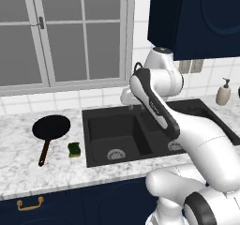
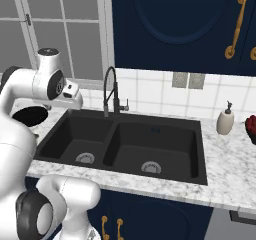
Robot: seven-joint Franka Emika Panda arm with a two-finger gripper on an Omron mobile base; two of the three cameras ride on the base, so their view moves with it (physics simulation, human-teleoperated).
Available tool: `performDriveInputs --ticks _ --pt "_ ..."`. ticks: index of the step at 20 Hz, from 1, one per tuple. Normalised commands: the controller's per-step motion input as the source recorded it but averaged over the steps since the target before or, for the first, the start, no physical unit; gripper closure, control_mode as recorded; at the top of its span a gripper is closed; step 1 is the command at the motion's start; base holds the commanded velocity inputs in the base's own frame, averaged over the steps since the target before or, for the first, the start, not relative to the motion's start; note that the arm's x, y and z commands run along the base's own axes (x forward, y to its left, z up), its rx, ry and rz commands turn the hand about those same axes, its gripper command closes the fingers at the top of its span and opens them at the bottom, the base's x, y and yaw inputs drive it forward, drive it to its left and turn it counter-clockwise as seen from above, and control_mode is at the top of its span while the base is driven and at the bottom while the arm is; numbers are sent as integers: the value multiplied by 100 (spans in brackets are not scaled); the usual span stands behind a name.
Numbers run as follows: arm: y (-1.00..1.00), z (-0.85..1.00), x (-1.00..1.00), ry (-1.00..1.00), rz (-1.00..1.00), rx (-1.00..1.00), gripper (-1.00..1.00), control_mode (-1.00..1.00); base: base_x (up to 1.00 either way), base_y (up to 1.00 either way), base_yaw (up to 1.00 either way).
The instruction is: Pick the pan and sponge and place them into the sink. Then turn on the water.
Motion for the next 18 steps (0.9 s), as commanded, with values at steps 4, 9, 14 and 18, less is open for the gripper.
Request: performDriveInputs --ticks 4,9,14,18 --pt "71 -28 0 3 5 2 -100 -100 0 0 0" --pt "75 -24 3 1 0 0 -100 -100 0 0 0" --pt "74 -34 6 9 0 0 -100 -100 0 0 0" --pt "63 -45 4 13 0 0 -100 -100 0 0 0"
